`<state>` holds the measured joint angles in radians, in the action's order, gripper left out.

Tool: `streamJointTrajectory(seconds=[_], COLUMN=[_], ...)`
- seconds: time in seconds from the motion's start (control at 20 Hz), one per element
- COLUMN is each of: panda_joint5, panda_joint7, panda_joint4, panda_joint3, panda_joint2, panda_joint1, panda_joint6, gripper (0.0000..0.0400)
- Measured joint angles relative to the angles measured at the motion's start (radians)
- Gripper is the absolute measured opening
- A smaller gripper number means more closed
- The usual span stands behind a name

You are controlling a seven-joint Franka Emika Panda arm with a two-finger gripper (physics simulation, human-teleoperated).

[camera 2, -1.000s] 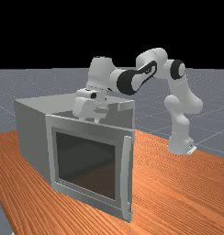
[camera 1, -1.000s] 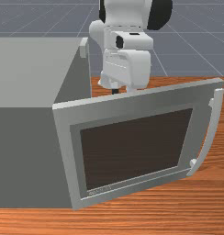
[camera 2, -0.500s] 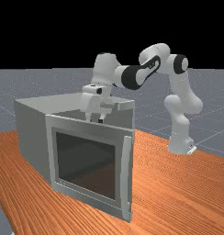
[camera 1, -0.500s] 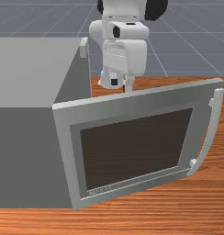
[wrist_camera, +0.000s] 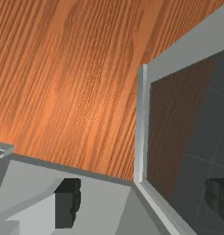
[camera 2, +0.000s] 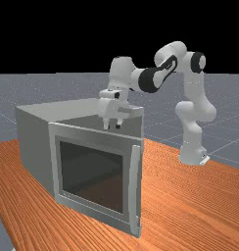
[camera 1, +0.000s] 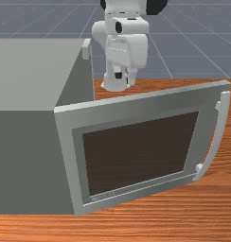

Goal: Close the microwave

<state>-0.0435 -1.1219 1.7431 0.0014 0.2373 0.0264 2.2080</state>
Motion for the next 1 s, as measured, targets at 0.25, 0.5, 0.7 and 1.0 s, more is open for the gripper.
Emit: streamJointTrajectory(seconds=[0.25,0.5,0.7,1.0], panda_joint5=[-0.069,0.025,0.015,-0.009], panda_joint7=[-0.042,0.016,-0.055,-0.02], panda_joint4=[0.097,0.08,0.121,-0.013], panda_joint3=[0.003,-0.005,0.002,-0.002], panda_joint2=[-0.07,0.039,-0.004,-0.06], panda_joint1=[-0.009,0.005,-0.003,-0.004], panda_joint6=[0.021,0.023,0.059,-0.113], gripper=[0.04,0.04,0.04,0.04])
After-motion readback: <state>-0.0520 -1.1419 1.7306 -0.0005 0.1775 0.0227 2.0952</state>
